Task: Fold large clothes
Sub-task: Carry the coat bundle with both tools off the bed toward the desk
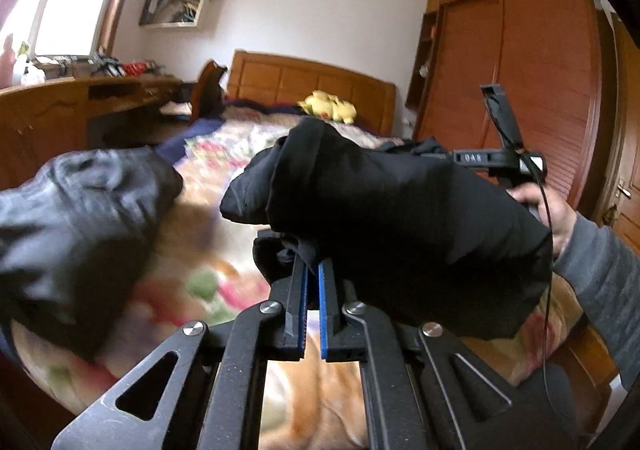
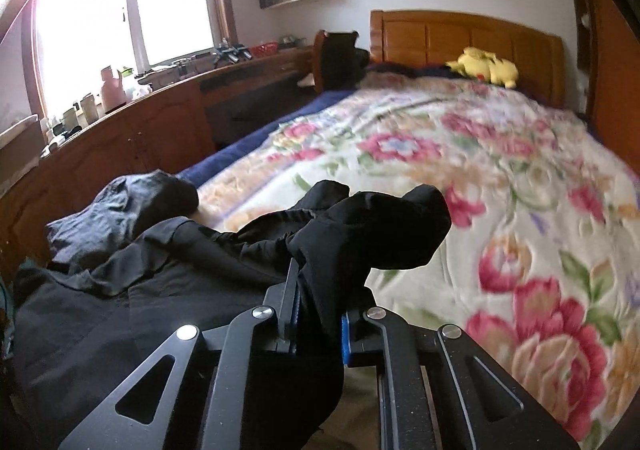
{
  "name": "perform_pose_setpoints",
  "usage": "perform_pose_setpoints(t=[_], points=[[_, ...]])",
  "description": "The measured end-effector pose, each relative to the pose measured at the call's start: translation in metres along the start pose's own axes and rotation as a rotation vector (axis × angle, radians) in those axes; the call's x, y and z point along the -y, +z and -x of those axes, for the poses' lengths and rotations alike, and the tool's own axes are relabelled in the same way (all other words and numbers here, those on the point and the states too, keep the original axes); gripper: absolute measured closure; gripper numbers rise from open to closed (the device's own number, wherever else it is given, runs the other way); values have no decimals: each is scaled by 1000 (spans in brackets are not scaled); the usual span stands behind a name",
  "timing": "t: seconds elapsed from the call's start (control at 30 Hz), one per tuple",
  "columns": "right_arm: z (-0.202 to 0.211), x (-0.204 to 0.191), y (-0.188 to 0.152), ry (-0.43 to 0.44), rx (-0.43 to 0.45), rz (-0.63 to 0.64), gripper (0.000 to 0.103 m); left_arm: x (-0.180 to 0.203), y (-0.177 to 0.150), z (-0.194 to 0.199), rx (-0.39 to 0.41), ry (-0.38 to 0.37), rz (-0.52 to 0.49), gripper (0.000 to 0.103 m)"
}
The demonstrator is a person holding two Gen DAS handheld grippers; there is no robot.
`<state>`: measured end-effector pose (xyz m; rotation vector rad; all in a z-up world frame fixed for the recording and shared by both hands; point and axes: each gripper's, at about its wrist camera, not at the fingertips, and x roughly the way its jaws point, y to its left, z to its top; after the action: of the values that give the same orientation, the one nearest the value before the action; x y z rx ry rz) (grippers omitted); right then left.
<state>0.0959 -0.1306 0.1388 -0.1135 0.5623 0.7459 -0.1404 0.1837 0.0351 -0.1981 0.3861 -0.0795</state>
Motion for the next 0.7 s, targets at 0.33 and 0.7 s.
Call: perform_pose_setpoints(t=[0.33,0.7], points=[[-10,-80,57,11,64,120,89,-78,60,23,113,129,-23,98],[-84,-160,103,79,83,220,89,-177,84,50,152,310,6,98]])
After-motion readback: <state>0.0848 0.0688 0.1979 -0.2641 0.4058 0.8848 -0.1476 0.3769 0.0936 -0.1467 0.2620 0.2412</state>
